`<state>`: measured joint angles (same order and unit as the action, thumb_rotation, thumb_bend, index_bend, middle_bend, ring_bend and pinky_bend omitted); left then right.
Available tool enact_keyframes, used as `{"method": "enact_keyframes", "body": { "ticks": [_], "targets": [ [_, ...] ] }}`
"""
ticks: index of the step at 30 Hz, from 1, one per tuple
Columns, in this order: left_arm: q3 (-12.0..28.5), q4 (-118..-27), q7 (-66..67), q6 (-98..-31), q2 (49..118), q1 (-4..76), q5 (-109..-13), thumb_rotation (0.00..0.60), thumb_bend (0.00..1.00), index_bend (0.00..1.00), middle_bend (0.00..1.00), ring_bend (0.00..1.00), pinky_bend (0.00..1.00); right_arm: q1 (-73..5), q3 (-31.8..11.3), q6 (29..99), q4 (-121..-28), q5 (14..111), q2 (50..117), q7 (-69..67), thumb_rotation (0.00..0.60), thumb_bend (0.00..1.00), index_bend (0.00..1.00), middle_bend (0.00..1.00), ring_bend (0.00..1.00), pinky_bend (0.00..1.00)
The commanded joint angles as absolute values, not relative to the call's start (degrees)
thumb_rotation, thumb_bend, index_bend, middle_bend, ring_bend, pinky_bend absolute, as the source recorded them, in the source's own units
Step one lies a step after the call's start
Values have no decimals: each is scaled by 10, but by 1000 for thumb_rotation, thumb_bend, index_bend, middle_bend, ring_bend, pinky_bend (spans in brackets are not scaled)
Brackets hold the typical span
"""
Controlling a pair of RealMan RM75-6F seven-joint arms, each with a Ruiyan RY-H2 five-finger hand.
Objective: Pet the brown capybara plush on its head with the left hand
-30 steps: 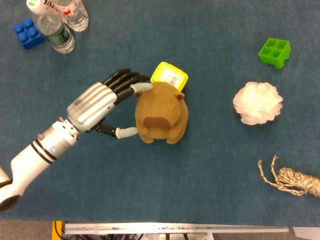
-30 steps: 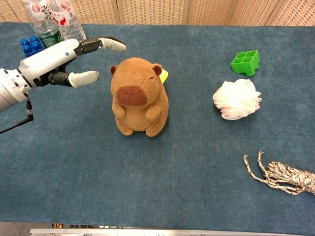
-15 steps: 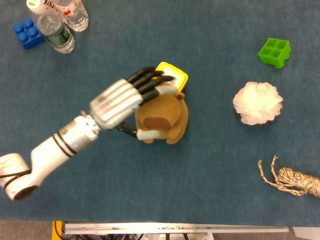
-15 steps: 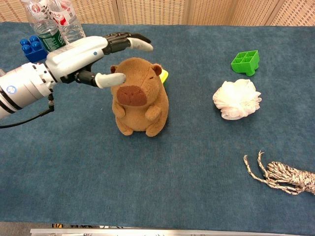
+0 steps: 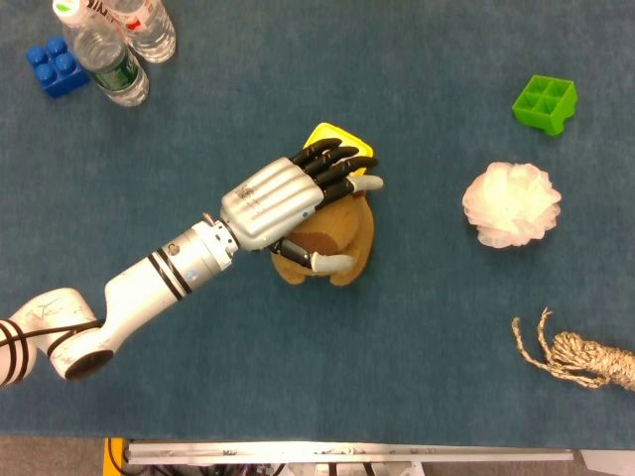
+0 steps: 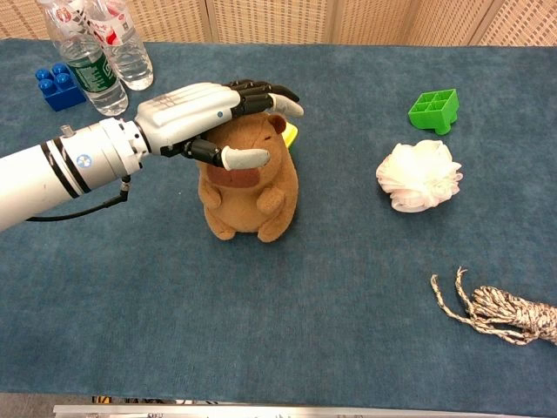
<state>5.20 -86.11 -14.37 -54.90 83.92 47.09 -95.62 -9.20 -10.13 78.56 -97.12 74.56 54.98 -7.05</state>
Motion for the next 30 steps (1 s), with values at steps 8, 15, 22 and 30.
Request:
{"method": "enact_keyframes", "body": {
  "ticks": [8,15,22,30],
  "targets": [
    [45,-848,-103,-548,844,467,-925,60,107,124,85,46,0,-90,-102,786,-968,749,550,-77,600,62,320,321,208,240],
    [43,-855,-91,-558,837,458,-909,60,107,124,85,46,0,-88,-100,790,-970,754,550,-80,600,62,320,321,208,240],
    [48,-877,-95,-581,827,452,-907,60,107,124,85,45,0,-83,-100,795,-971,758,548,-84,600,62,319,321,208,240],
    [40,-885,-85,-608,842,449,-930,57,107,115,59,38,0,-78,-99,800,-971,759,545,-89,600,62,320,321,208,240]
  ]
}}
